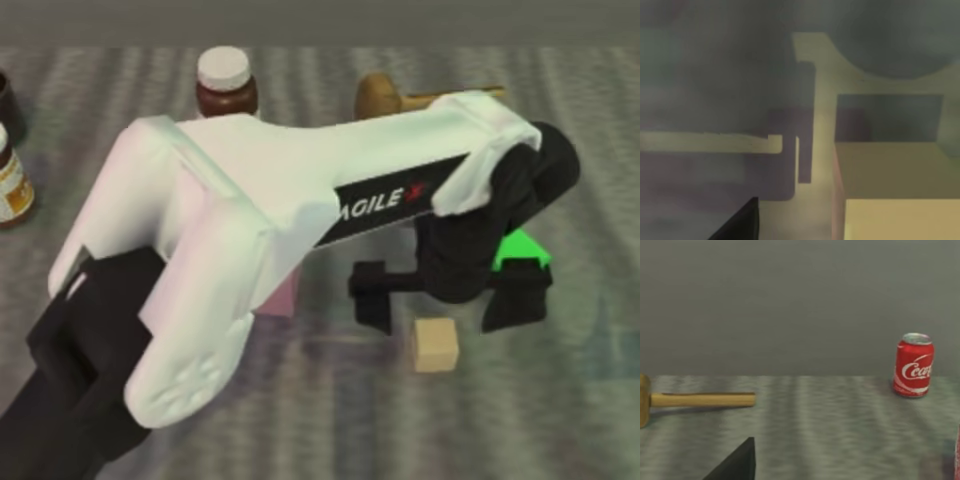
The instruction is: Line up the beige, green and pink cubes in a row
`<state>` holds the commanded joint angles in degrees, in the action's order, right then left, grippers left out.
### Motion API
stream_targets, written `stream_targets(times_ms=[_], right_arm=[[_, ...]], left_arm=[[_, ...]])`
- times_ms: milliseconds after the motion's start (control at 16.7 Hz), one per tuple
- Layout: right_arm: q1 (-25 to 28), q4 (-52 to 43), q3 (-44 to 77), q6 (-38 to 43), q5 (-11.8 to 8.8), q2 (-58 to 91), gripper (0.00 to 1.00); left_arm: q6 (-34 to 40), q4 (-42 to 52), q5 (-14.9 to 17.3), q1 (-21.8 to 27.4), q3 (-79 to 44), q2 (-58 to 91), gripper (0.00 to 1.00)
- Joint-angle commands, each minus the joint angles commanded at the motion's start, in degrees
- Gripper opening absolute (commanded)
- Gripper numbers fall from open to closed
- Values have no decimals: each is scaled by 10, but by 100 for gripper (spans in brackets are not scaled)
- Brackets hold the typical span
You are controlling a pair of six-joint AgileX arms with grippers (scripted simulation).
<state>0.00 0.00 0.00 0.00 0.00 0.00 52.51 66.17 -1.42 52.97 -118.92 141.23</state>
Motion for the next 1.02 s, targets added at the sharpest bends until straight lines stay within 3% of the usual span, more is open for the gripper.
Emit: stream_targets(times_ms=[420,720,1020], right_arm=[[0,0,0,0,0,0,100],[1,-4,5,-1,0,5,100],[21,-70,105,-17,1,109,100]], left_arm=[[3,118,0,-8,-98,-19,100],[2,114,0,-8,-92,-23,100],[-15,47,-4,-65,19,-139,100]])
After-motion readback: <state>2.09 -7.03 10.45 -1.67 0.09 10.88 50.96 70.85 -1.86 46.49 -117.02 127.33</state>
